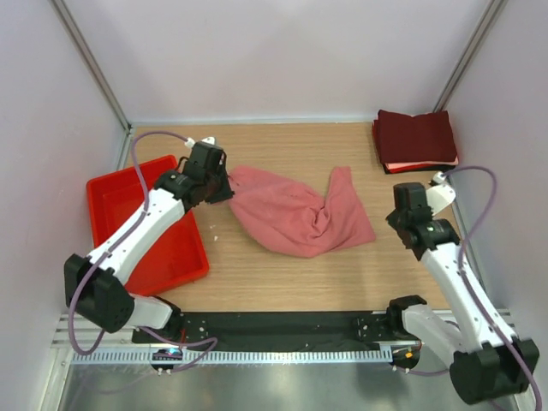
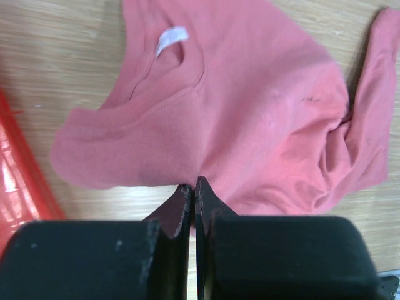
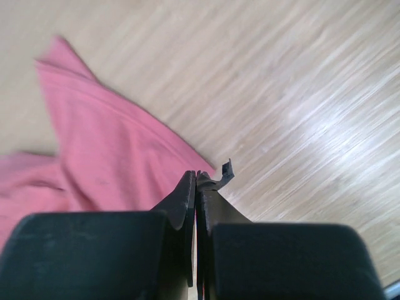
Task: Fold and stack the t-shirts
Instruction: Flatten the tshirt out
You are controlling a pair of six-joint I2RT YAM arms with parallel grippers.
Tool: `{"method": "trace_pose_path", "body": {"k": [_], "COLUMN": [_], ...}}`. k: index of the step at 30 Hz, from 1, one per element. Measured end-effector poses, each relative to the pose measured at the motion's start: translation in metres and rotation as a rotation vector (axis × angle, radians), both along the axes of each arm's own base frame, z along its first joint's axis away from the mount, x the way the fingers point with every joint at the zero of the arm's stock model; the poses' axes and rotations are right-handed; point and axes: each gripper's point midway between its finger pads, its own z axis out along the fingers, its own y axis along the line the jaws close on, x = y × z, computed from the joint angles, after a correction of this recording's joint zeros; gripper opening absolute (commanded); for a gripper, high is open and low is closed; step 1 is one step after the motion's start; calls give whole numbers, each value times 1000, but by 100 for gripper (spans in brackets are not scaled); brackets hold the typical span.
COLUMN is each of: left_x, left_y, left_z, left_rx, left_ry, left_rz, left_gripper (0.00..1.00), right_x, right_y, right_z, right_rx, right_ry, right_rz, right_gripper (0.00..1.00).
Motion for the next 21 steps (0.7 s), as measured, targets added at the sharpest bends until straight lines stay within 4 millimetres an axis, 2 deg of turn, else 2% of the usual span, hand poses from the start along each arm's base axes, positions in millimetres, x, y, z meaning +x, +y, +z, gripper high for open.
{"method": "trace_pose_path", "body": {"k": [2, 4, 5, 7, 8, 10, 11, 13, 17, 19, 21], "left_x": [-5, -9, -9, -9, -10, -10, -9, -10, -18, -19, -20], "left_y": [8, 12, 12, 10, 10, 7, 6, 3, 2, 2, 0], "left_z": [16, 30, 33, 36, 35, 28, 24, 16, -2, -7, -9], "left_rx": [17, 22, 21, 16, 17, 22, 24, 24, 28, 26, 20], "left_ry": [-32, -55, -62, -65, -58, -36, -24, 0, 45, 54, 57], "left_rz": [5, -2, -5, -15, -23, -39, -47, -59, -75, -80, -85], "left_gripper": [0, 0, 0, 0, 0, 0, 0, 0, 0, 0, 0], "right_x": [-3, -7, -9, -10, -10, -7, -5, -3, -14, -18, -14], "right_y": [-7, -11, -12, -11, -9, -2, 3, 12, 30, 39, 45], "right_z": [44, 80, 94, 107, 107, 91, 75, 38, -37, -59, -69], "right_rx": [-16, -23, -23, -8, 5, 28, 44, 73, 148, 194, 227], "right_ry": [-105, -187, -222, -270, -273, -235, -194, -94, 116, 166, 176], "right_rz": [-13, -21, -20, -12, -8, 15, 25, 46, 77, 80, 79], "right_gripper": [1, 1, 6, 23, 27, 33, 36, 44, 46, 46, 49]}}
